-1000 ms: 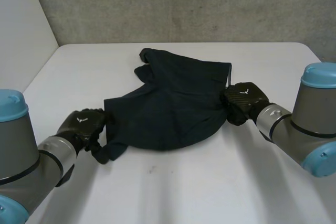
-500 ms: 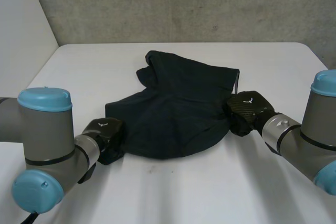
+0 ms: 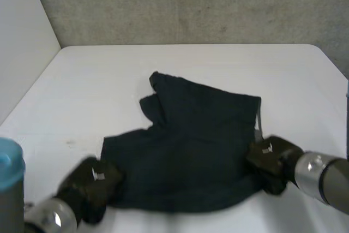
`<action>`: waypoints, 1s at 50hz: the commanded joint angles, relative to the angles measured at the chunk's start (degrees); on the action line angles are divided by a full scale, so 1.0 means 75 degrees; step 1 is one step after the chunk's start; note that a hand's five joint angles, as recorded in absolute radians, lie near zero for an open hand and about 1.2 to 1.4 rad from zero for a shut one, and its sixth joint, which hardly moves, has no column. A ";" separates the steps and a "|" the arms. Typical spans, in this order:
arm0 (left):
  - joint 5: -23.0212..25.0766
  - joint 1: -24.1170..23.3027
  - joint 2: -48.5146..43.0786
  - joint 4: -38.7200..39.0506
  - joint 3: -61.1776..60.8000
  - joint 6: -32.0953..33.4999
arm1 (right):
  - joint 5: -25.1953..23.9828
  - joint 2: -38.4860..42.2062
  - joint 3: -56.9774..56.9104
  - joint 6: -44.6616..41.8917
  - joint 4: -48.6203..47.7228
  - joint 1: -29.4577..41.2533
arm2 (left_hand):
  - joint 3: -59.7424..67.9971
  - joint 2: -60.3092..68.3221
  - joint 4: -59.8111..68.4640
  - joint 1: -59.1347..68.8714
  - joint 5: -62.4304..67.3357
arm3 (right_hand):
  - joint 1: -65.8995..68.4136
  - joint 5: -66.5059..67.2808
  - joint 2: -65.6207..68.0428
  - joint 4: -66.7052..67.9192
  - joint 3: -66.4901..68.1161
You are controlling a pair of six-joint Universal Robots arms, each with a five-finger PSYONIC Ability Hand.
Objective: Fold the shorts.
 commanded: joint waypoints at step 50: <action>0.3026 0.1449 -0.7798 0.0307 0.9069 -0.1043 | 0.0167 -0.0089 0.1193 0.0266 -0.1956 -0.0361 | -0.4572 -0.4656 -0.4659 -0.4275 -0.4323 | 0.3846 0.2265 0.1702 0.1573 0.1716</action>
